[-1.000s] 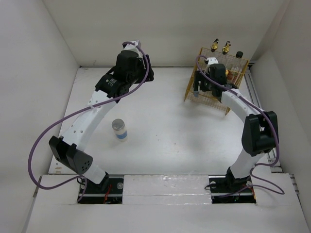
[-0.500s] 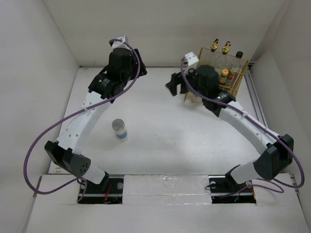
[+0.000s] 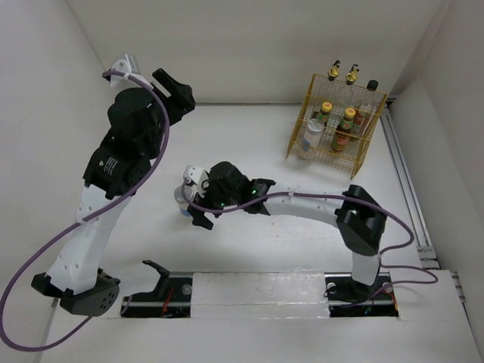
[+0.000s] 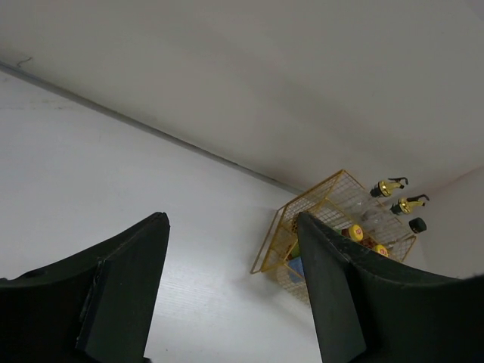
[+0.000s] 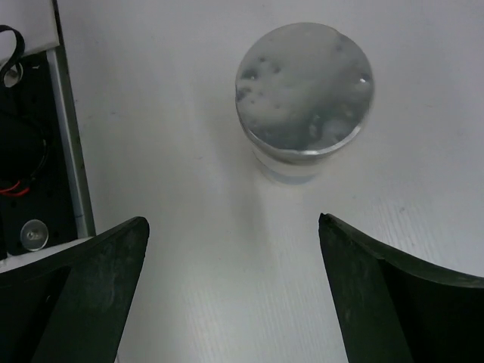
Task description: Organize the condiment bottles
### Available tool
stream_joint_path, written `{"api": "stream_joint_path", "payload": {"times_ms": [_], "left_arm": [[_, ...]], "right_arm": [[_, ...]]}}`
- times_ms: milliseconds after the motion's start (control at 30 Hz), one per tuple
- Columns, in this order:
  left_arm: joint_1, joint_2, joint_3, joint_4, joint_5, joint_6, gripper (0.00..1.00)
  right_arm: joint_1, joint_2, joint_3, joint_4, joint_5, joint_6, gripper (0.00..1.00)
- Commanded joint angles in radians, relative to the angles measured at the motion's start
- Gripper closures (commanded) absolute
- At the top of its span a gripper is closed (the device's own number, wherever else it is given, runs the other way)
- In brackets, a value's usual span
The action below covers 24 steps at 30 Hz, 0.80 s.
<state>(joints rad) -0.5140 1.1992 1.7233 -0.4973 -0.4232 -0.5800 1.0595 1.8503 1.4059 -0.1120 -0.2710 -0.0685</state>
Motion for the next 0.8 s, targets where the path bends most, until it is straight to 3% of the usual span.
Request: {"api": "stream_joint_path", "payload": {"times_ms": [0, 267, 467, 500, 533, 567, 633, 767], "left_arm": [[0.003, 0.007, -0.021, -0.004, 0.017, 0.009, 0.36], [0.003, -0.024, -0.042, -0.014, 0.063, 0.022, 0.33], [0.003, -0.065, -0.113, -0.003, 0.083, 0.012, 0.33], [0.003, -0.066, -0.122, 0.006, 0.083, 0.012, 0.33], [0.003, -0.066, -0.122, 0.006, 0.083, 0.012, 0.33], [0.003, -0.066, -0.122, 0.006, 0.074, 0.012, 0.33], [0.003, -0.066, -0.099, -0.003, 0.064, 0.022, 0.33], [0.003, -0.056, -0.099, 0.008, 0.064, 0.031, 0.31]], "right_arm": [[0.008, 0.067, 0.105, 0.07, 0.002, -0.024, 0.01], [0.008, 0.279, 0.274, 0.162, 0.093, 0.047, 0.01], [0.017, 0.27, 0.251, 0.3, 0.171, 0.122, 0.06], [0.017, 0.27, 0.251, 0.301, 0.171, 0.122, 0.16], [0.017, 0.27, 0.275, 0.288, 0.171, 0.122, 0.42], [0.017, 0.27, 0.275, 0.275, 0.182, 0.122, 0.49], [0.017, 0.227, 0.215, 0.265, 0.2, 0.122, 0.57], [-0.001, -0.077, 0.032, 0.275, 0.285, 0.113, 0.6]]}}
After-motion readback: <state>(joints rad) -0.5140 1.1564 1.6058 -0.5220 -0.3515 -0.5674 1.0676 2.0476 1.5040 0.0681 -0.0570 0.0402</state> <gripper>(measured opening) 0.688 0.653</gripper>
